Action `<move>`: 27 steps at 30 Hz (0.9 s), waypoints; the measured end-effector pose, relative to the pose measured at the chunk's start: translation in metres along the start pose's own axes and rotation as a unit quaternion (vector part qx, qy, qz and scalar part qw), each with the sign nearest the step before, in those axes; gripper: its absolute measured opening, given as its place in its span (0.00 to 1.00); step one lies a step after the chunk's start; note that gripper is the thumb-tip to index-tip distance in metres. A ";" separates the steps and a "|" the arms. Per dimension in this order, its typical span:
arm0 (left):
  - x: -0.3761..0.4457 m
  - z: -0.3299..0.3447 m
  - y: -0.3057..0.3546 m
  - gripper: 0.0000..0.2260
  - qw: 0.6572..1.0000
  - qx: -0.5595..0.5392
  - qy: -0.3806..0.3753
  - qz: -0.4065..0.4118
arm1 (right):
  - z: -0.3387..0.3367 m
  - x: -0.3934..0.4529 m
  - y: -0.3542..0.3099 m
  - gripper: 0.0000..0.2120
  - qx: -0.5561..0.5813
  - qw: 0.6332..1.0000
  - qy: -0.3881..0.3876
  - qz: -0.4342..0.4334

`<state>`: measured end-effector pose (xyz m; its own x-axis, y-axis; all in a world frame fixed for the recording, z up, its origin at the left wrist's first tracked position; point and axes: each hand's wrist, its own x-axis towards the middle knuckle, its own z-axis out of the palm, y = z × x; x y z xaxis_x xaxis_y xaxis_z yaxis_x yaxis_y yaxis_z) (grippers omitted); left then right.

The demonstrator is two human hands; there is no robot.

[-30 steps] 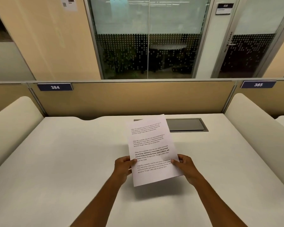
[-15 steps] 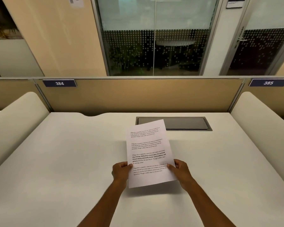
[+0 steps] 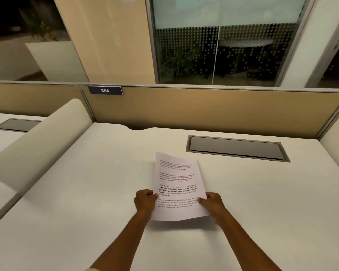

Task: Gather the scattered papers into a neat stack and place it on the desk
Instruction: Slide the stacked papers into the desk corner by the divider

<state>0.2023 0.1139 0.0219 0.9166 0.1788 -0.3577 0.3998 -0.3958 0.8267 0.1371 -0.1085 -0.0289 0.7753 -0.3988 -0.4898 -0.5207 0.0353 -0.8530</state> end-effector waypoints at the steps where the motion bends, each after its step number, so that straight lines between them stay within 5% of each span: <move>1: 0.005 -0.006 -0.001 0.05 1.000 0.000 -0.001 -0.003 | 0.007 0.003 -0.002 0.03 -0.008 1.000 -0.004 0.007; 16: 0.158 -0.125 -0.017 0.01 0.999 0.011 -0.032 -0.017 | 0.174 0.026 -0.064 0.11 -0.022 0.997 0.005 0.078; 27: 0.294 -0.228 -0.020 0.12 0.995 0.097 0.009 0.030 | 0.340 0.048 -0.120 0.16 -0.057 0.994 0.077 0.049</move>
<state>0.4618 0.3800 -0.0009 0.9394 0.1643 -0.3010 0.3393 -0.5719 0.7469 0.3588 0.1799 -0.0113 0.6596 -0.5338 -0.5291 -0.6350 -0.0191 -0.7723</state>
